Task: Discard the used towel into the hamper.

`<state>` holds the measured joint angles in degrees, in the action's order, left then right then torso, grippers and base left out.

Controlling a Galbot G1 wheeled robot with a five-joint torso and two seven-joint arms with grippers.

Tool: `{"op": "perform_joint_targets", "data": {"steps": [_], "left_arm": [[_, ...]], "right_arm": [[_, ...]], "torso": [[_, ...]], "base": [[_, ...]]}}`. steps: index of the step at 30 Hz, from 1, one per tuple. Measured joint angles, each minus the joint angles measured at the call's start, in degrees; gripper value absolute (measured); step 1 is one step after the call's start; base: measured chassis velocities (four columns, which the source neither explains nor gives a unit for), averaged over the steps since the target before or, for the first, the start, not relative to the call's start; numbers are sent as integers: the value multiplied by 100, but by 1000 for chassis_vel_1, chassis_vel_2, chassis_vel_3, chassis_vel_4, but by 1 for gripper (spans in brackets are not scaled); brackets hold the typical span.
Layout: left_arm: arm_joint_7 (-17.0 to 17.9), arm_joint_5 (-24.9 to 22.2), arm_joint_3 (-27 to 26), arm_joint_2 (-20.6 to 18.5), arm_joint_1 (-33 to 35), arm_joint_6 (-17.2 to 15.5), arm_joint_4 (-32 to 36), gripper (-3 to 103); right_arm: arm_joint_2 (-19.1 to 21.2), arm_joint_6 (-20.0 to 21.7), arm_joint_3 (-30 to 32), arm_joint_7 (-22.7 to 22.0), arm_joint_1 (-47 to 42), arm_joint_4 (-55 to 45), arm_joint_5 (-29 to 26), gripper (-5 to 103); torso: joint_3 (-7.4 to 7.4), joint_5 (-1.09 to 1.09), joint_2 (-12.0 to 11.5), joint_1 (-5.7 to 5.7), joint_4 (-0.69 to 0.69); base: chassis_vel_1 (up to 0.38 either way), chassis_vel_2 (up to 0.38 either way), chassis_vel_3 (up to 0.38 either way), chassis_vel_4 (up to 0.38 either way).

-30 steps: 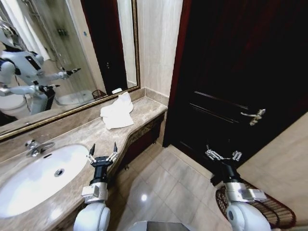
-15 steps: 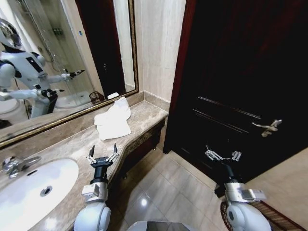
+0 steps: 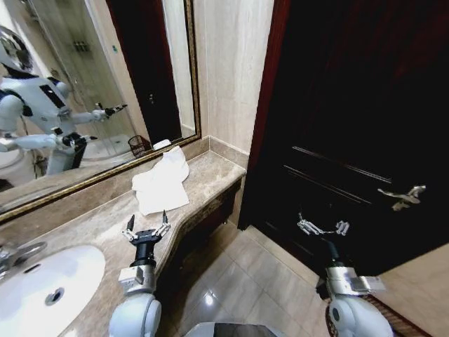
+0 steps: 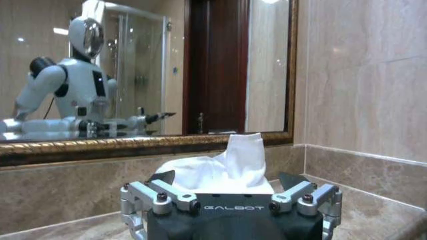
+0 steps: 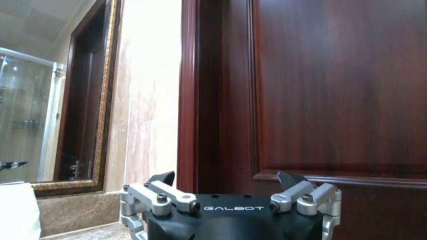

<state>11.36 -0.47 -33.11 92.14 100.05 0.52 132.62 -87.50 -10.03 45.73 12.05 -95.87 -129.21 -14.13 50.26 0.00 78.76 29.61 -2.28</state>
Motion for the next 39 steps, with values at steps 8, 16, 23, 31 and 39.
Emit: {"op": "perform_joint_targets", "data": {"steps": [8,16,23,31,39], "left_arm": [[130,-438,-117,2,-235,-548,-98,100],[387,-636,-345,0,-819,-878,-596,100],[577,-1125,-714,1,-1810,-1184,-1327,100],[795,-1568,-791,-18,-2695,-1564,-2029,100],[986,-1750,-735,-271,-3551,-1825,-2983,100]], "right_arm": [[6,-286,25,220,0,206,-1,100],[89,-292,72,191,-23,382,176,100],[205,-289,231,78,-175,457,335,100],[98,-296,239,51,-287,443,542,100],[40,-318,256,-3,-342,485,639,100]], "torso": [[2,-3,-2,5,0],[-1,1,1,-4,-1],[0,-1,0,-1,0],[0,1,0,0,0],[0,-1,0,0,0]], "base": [[-90,93,97,-83],[39,-11,-29,3],[0,0,0,0],[0,0,0,0],[0,0,0,0]]}}
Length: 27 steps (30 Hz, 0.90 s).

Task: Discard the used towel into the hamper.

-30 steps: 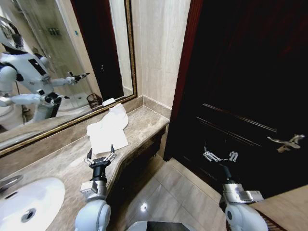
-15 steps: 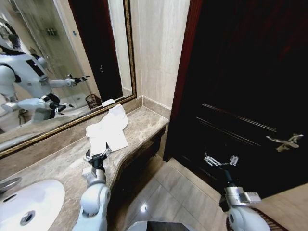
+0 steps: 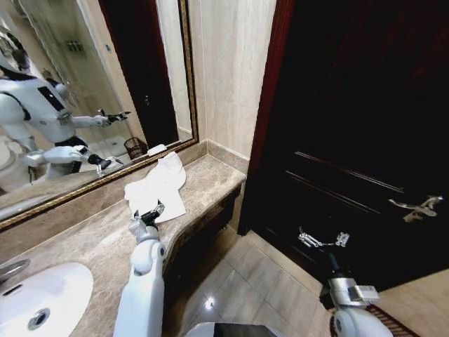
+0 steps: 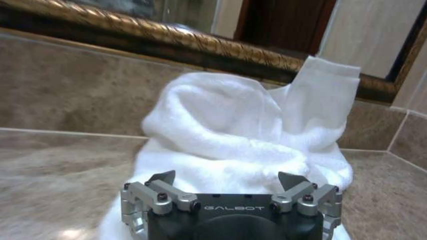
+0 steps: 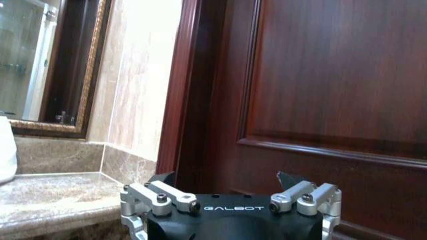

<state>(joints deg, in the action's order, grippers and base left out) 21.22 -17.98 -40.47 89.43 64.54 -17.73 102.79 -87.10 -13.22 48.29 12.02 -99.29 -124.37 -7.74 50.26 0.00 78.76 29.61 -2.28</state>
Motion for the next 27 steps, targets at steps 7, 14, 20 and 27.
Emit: {"op": "perform_joint_targets", "data": {"steps": [7,14,20,27], "left_arm": [[-28,-474,130,-242,-455,-352,-522,99],[-175,-783,205,-298,-453,-358,-604,77],[-266,-690,219,-357,-384,-214,-649,66],[-359,-737,320,-547,-181,-69,-579,42]], "right_arm": [[-23,-5,2,-40,13,13,-1,100],[-76,-76,32,-65,67,120,-32,100],[-112,-106,27,-69,112,158,-48,100],[-152,-126,-19,-71,151,171,-46,100]], "torso": [[0,0,0,0,-1],[-1,-1,0,0,-1],[-1,0,0,0,0],[-1,0,0,0,-1]], "base": [[0,0,0,0],[0,0,0,0],[0,0,0,0],[0,0,0,0]]}}
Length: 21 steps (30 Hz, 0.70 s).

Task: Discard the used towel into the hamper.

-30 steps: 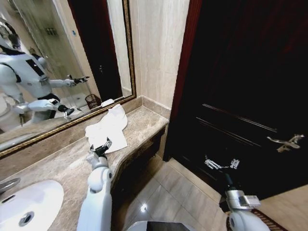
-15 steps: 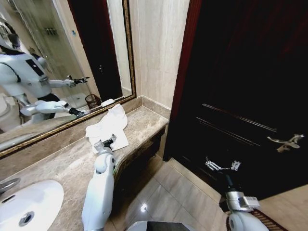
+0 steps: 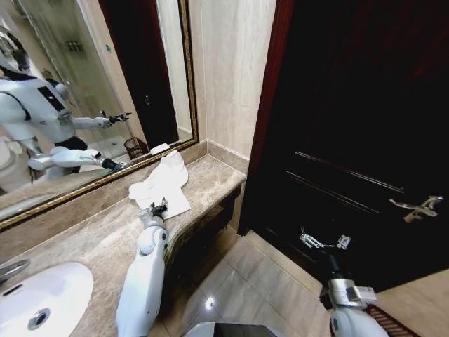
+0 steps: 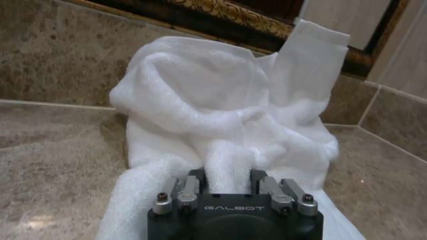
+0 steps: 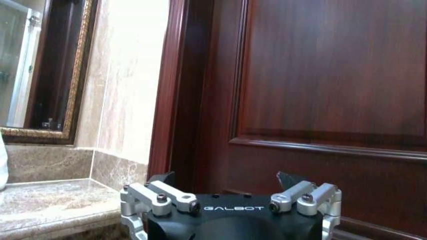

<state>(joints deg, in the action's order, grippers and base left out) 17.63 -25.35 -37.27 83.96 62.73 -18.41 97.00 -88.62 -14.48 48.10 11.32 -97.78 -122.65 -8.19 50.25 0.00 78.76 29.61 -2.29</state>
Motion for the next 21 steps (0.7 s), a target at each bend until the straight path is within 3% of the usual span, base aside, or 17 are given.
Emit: {"op": "perform_joint_targets", "data": {"steps": [3,9,11,18,21], "left_arm": [[-6,-5,43,16,69,3,63,38],[-34,80,113,128,254,48,202,19],[-64,88,117,138,300,66,244,19],[-698,176,101,140,698,492,576,4],[-1277,190,69,126,1114,1001,1095,4]], "right_arm": [[-14,-1,-10,0,10,0,1,100],[-23,-32,-9,-4,0,-5,-15,100],[-23,-38,-6,-20,-3,-6,-34,100],[-21,-70,-5,-46,-2,-15,-77,100],[-39,-90,-40,-46,8,-22,-77,100]], "torso": [[0,0,0,0,0],[0,-1,0,0,1],[0,0,0,0,1],[1,3,0,0,1],[1,0,0,0,1]], "base": [[0,0,0,0],[0,0,0,0],[0,0,0,0],[0,0,0,0],[0,0,0,0]]}}
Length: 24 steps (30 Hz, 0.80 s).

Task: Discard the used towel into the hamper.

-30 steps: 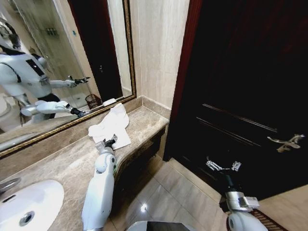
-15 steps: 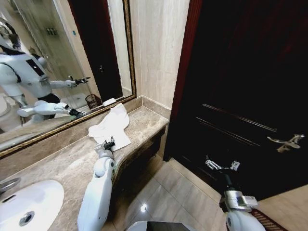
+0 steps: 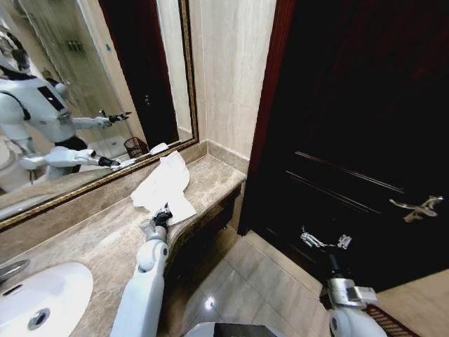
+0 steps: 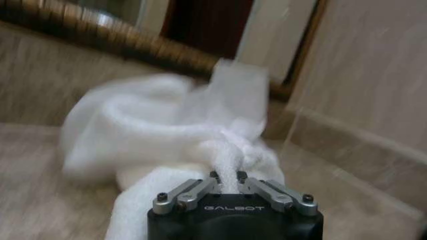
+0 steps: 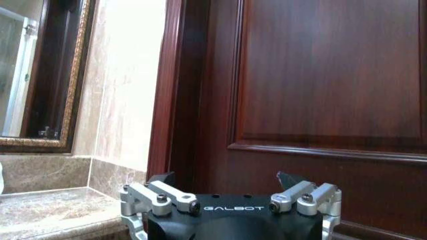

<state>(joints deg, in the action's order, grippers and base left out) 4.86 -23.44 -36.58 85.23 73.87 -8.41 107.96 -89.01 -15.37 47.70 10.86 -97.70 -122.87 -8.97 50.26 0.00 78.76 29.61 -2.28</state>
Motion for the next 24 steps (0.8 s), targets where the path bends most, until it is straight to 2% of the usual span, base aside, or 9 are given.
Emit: {"op": "perform_joint_targets", "data": {"steps": [1,4,5,8,9,12,18,20,24], "left_arm": [[0,0,0,0,0,0,0,4],[-317,-11,-5,68,336,351,488,4],[-317,-11,-5,68,336,351,488,4],[-467,203,-2,181,637,776,839,4],[-467,203,-2,181,637,776,839,4],[-399,709,-2,295,910,1323,1041,4],[-272,1193,-5,432,1303,1597,1457,4],[-265,1450,-11,525,1517,1695,1834,4],[-299,1483,-22,565,1712,1688,2282,4]], "right_arm": [[0,0,0,0,0,0,0,100],[-19,-41,-16,2,-2,2,1,100],[-19,-41,-16,2,-2,2,1,100],[-31,-77,-27,2,-17,0,-21,100],[-31,-77,-27,2,-17,0,-21,100],[-26,-140,-26,3,-28,-33,-83,100],[-16,-200,12,-17,-51,-86,-183,100],[-5,-277,76,-27,-70,-176,-160,100],[9,-301,109,-59,-81,-335,-168,100]], "torso": [[0,0,0,0,0],[0,-1,0,0,0],[0,-1,0,0,0],[0,-1,0,0,1],[0,-1,0,0,1],[0,0,0,0,0],[0,0,0,-1,-1],[-1,-1,0,-1,0],[-1,-1,0,0,1]], "base": [[0,0,0,0],[0,0,0,0],[0,0,0,0],[0,0,0,0],[0,0,0,0],[0,0,0,0],[0,0,0,0],[0,0,0,0],[0,0,0,0]]}}
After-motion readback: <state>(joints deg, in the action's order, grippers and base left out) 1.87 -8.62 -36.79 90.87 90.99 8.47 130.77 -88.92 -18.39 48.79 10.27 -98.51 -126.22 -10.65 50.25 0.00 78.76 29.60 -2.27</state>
